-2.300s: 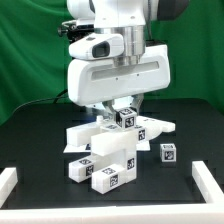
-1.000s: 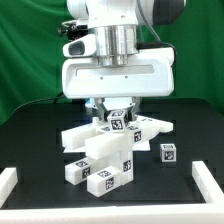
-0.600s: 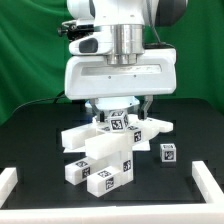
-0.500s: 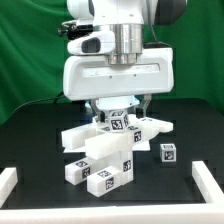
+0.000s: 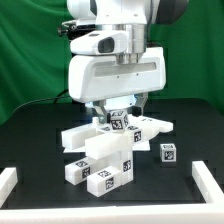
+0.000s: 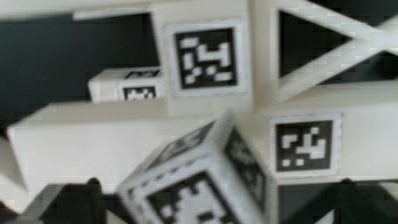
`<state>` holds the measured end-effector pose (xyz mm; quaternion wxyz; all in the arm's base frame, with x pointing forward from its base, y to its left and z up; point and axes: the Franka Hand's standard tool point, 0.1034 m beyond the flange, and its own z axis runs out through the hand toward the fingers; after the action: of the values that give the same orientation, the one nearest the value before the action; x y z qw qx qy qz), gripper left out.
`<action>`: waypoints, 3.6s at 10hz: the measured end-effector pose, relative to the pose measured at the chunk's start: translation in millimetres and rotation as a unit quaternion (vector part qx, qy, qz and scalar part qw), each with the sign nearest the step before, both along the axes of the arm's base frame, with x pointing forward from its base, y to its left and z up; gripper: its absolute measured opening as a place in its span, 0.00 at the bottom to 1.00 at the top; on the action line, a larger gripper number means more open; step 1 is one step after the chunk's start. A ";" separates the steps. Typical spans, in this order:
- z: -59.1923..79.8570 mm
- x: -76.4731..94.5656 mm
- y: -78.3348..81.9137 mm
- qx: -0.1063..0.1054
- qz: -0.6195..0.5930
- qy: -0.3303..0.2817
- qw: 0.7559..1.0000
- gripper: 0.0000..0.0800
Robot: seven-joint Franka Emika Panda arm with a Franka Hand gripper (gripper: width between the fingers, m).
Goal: Assemble chair
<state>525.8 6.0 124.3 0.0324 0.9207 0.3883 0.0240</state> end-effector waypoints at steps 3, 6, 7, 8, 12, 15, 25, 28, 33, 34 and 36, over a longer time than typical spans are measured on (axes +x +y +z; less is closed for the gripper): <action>0.5 2.1 -1.9 0.000 -0.002 -0.007 1.000 0.80; 0.8 2.6 -1.8 0.008 -0.095 -0.011 0.995 0.35; 0.8 2.6 -1.8 0.010 -0.124 -0.012 0.992 0.35; 0.9 2.7 -1.8 0.011 -0.144 -0.013 0.989 0.35; 0.6 3.1 -2.0 0.023 -0.292 -0.019 0.956 0.35; 0.7 4.7 -2.9 0.034 -0.439 -0.026 0.898 0.35; -6.2 5.0 0.4 0.036 -0.379 -0.023 0.924 0.81; -8.2 0.5 -1.4 0.028 -0.278 -0.016 0.960 0.81; -8.6 -1.1 2.3 0.007 -0.090 -0.009 0.996 0.81; -8.9 -1.2 2.3 0.009 -0.104 -0.010 0.994 0.81; -9.1 -1.3 2.1 0.009 -0.105 -0.010 0.994 0.42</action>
Offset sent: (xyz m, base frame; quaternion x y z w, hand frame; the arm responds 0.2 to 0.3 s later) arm 0.0000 0.0000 0.0000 0.0000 0.0000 0.0650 0.9979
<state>524.5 8.1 115.3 0.0305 0.9564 0.2885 0.0325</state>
